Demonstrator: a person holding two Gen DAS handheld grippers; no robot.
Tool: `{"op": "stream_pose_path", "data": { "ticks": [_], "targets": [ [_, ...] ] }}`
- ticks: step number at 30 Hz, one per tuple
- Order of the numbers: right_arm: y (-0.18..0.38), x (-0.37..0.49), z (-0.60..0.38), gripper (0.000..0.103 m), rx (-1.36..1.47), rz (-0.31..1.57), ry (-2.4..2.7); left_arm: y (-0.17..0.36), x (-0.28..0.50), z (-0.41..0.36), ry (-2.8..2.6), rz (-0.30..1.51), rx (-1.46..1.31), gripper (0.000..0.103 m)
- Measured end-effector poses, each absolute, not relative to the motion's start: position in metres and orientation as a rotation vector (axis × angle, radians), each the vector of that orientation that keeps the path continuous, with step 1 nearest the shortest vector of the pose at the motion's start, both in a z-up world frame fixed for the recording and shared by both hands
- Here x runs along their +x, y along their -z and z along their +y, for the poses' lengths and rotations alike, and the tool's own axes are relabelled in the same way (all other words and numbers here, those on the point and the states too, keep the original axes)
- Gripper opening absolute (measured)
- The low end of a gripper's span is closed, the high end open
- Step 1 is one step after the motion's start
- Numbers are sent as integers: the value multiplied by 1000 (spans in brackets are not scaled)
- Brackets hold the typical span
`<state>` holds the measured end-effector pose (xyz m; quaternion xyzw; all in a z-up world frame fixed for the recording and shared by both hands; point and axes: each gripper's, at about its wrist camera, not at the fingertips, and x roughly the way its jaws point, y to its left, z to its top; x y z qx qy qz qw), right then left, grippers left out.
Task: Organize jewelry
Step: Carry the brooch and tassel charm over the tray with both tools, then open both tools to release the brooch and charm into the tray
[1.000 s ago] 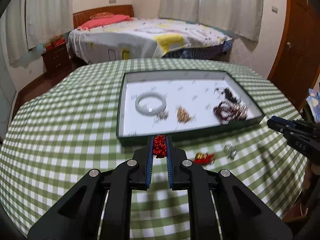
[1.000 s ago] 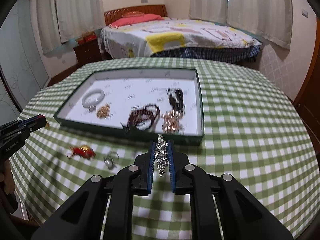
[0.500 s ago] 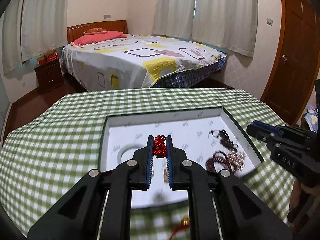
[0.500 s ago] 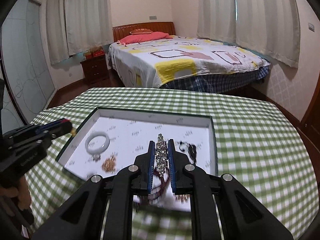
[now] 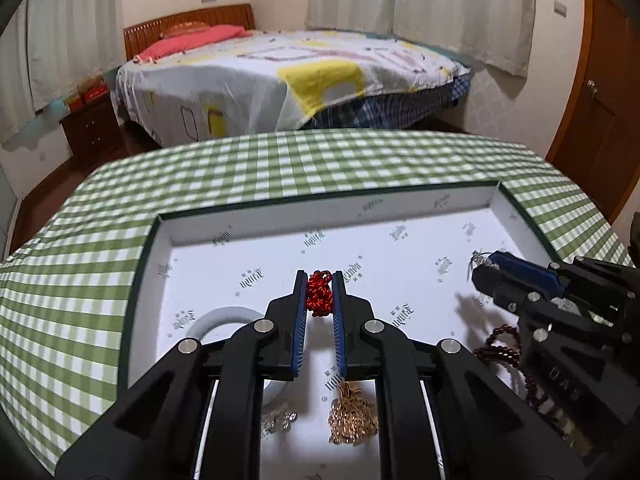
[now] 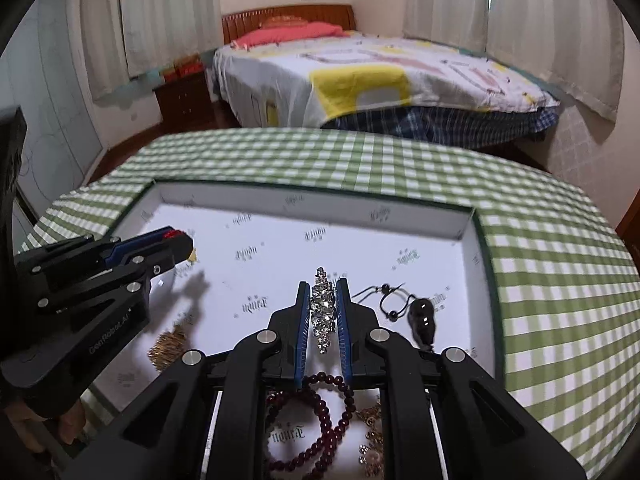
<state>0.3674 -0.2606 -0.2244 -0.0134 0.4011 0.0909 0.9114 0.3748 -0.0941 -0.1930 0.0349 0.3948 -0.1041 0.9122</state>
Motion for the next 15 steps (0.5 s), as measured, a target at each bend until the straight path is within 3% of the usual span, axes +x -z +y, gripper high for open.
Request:
{"op": "stream_pose_path", "data": {
  "ticks": [8,12,15],
  "targets": [
    [236,375,-263,16,-22,869,-153,201,381,-100,214,860,104,17],
    [239,374,-262,40,-35,870,-151,202,381,-101,204,869,115,31],
    [238,372,-260,40,-39,862,-151,200,379,-101,203,857,108,39]
  ]
}}
